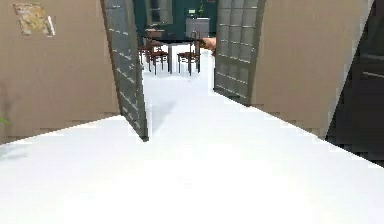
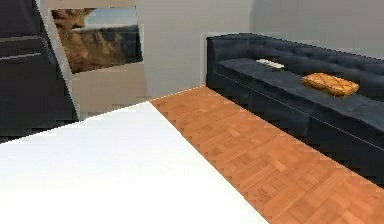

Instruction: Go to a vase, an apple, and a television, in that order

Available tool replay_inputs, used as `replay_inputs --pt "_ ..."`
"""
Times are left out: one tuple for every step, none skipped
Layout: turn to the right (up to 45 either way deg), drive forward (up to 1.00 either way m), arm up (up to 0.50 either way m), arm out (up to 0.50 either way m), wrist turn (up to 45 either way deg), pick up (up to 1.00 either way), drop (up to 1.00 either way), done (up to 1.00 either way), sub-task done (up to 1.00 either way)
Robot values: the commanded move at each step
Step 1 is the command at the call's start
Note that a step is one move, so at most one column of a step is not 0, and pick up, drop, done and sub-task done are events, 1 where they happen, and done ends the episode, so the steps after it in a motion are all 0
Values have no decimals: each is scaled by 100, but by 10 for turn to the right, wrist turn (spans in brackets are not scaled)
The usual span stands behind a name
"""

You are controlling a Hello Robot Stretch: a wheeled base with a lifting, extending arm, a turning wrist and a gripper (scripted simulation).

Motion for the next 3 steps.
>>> replay_inputs --pt "0 100 0 0 0 0 0 0 0" --pt "60 0 0 0 0 0 0 0 0" --pt "0 85 0 0 0 0 0 0 0"
